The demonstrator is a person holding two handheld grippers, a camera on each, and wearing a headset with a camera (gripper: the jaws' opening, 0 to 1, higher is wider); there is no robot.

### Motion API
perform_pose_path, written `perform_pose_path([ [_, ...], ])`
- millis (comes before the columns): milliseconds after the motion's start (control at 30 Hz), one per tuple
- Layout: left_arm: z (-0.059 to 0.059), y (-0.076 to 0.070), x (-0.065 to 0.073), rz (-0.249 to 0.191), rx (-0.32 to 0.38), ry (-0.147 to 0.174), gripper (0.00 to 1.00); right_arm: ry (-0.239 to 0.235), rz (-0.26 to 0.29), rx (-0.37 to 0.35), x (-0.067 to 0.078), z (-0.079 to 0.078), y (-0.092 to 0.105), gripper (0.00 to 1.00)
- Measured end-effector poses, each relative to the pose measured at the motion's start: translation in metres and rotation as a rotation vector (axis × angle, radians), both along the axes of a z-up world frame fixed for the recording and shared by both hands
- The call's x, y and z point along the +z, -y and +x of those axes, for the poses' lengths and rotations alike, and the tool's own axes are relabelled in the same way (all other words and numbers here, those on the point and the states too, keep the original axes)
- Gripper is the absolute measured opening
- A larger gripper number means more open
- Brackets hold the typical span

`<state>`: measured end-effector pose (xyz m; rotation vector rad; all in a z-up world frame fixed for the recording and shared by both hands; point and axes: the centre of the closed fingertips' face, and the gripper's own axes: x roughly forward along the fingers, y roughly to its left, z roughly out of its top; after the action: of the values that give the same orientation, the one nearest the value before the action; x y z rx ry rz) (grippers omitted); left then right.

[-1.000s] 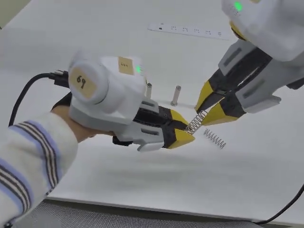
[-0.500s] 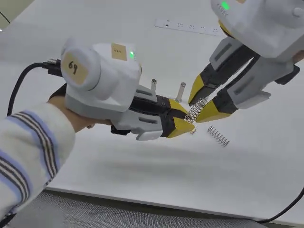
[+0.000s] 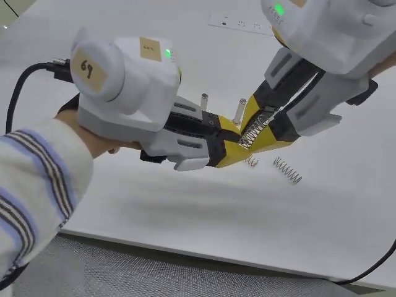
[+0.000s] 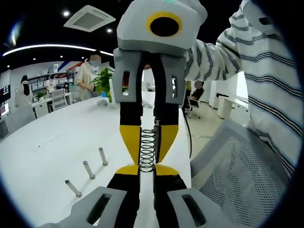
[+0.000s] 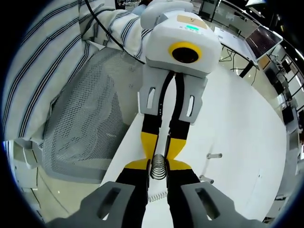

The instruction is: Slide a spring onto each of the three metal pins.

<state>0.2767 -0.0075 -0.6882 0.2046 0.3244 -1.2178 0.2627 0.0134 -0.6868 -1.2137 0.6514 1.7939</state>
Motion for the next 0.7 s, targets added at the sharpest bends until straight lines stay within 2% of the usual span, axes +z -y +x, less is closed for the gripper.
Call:
perform_pose_path([
  [367, -0.002, 0.001, -0.004, 0.003, 0.003, -0.011, 0.02, -0.002, -0.026, 0.005, -0.004, 0.0, -0.002, 0.09],
  [533, -0.004, -0.003, -0.004, -0.009, -0.003, -0.028, 0.02, -0.023, -0.033, -0.044, -0.004, 0.0, -0.007, 0.08],
  [700, -0.002, -0.008, -0.006, 0.006, 0.001, -0.028, 0.02, -0.019, -0.04, -0.08, -0.007, 0.002, -0.012, 0.08],
])
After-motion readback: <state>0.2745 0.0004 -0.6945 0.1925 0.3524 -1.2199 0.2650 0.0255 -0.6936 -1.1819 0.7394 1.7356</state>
